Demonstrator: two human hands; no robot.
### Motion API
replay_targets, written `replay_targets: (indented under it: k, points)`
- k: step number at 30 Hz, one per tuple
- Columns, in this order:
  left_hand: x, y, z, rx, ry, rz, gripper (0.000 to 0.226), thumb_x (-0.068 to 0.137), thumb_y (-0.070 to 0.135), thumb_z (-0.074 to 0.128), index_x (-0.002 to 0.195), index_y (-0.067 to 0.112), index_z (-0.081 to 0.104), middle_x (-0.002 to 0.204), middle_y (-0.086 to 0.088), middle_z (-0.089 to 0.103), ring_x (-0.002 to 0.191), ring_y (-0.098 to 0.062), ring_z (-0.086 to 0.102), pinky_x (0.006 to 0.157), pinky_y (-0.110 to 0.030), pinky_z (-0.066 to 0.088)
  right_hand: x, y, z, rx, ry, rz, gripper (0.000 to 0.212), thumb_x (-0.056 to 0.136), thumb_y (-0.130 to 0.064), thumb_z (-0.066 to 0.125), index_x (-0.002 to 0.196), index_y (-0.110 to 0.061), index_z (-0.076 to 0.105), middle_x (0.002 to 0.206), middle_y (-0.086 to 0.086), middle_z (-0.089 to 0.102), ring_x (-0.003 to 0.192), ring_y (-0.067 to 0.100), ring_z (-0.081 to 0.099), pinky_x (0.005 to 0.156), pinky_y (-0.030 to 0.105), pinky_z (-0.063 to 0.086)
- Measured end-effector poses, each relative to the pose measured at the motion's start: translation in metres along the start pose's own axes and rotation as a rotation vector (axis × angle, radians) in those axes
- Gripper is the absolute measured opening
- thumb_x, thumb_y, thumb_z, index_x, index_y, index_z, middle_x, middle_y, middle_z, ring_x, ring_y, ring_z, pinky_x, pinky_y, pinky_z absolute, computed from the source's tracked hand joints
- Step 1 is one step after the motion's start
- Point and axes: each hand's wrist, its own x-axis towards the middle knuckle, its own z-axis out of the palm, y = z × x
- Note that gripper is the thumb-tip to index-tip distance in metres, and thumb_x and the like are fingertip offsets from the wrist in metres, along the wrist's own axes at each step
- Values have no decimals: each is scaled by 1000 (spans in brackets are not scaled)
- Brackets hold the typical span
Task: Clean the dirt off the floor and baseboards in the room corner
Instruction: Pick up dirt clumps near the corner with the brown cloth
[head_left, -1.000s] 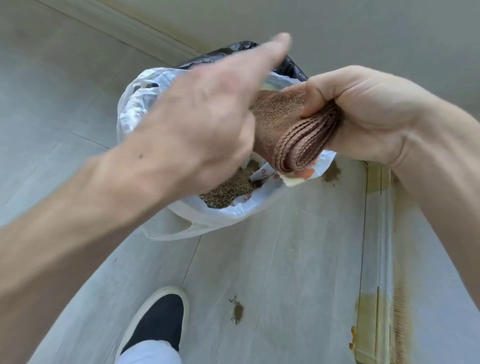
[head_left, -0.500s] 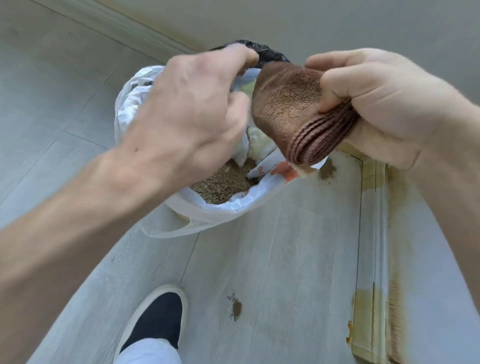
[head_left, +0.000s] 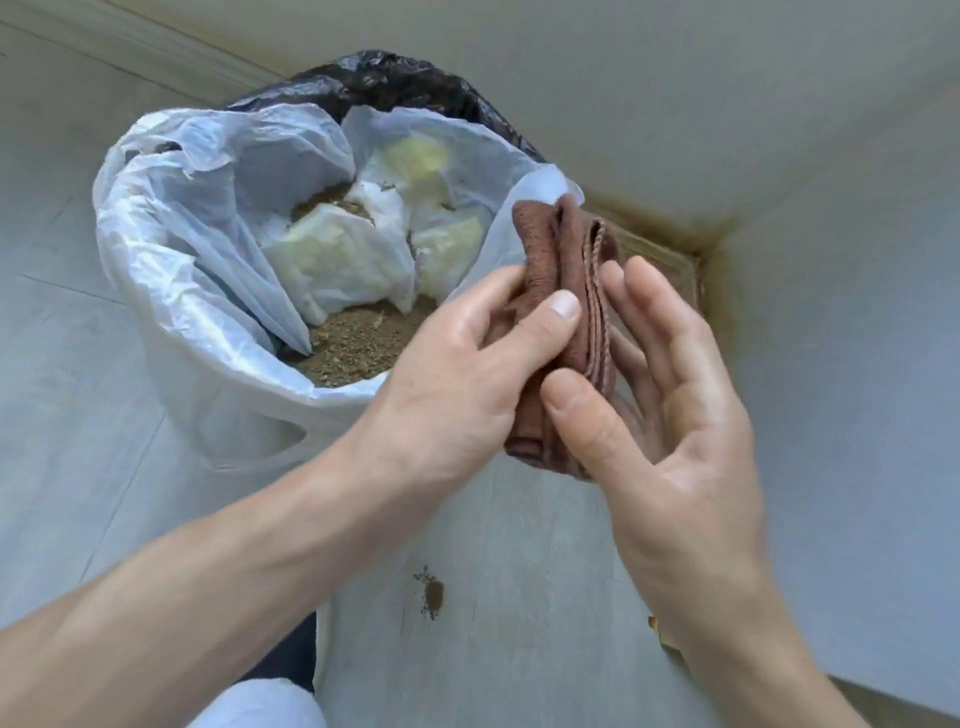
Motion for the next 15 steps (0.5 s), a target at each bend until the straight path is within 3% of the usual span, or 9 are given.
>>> replay_targets:
  k: [3, 5, 7, 8, 9, 11, 13, 15]
  points:
    - [-1, -16, 7, 134, 4, 57, 28, 109, 14, 49, 130, 11, 66, 115, 1, 74, 105, -11, 69, 93, -28, 54, -9, 14, -8, 144, 162, 70, 64, 82, -14, 77, 140, -19, 51, 141, -7, 61, 132, 16, 59, 98, 22, 52]
    - [-5, -26, 10, 167, -21, 50, 31, 110, 14, 46, 135, 16, 64, 121, 3, 74, 114, -19, 69, 101, -38, 54, -12, 24, -12, 245, 266, 163, 65, 78, -17, 82, 137, -18, 55, 137, -3, 64, 128, 20, 62, 94, 25, 54]
    - [-11, -34, 11, 261, -78, 31, 35, 110, 16, 47, 140, 27, 63, 120, 7, 74, 107, -21, 72, 96, -49, 57, -15, 33, -13, 348, 325, 280, 66, 76, -21, 85, 136, -16, 56, 130, -2, 70, 124, 19, 65, 96, 29, 54]
    - [-15, -39, 11, 336, -110, 27, 37, 110, 18, 48, 141, 33, 61, 118, 11, 75, 105, -14, 72, 95, -47, 57, -18, 37, -13, 393, 341, 339, 66, 77, -21, 85, 136, -14, 57, 127, 0, 72, 121, 19, 67, 96, 31, 54]
    - [-19, -43, 9, 403, -132, 21, 37, 110, 22, 48, 141, 40, 60, 112, 12, 76, 98, -10, 72, 90, -43, 57, -21, 41, -12, 421, 349, 392, 65, 78, -22, 86, 136, -13, 58, 125, 3, 73, 117, 18, 69, 93, 33, 56]
    - [-24, -52, 4, 483, -146, -15, 36, 110, 29, 48, 137, 50, 59, 98, 3, 78, 82, -19, 73, 77, -44, 59, -25, 51, -11, 446, 350, 496, 55, 84, -22, 83, 133, -10, 61, 118, 8, 74, 106, 21, 73, 76, 36, 60]
    - [-28, -60, -2, 459, -102, -32, 34, 111, 26, 47, 135, 44, 63, 108, 0, 77, 98, -26, 74, 84, -51, 61, -29, 61, -13, 474, 360, 584, 37, 94, -15, 72, 128, -6, 63, 118, 17, 74, 104, 32, 74, 76, 44, 64]
    - [-28, -65, -10, 329, -10, -80, 32, 111, 20, 45, 133, 29, 65, 116, 2, 76, 110, -20, 72, 95, -41, 59, -29, 69, -17, 494, 397, 634, 26, 98, -6, 61, 124, 0, 64, 117, 22, 73, 104, 33, 74, 79, 42, 64]
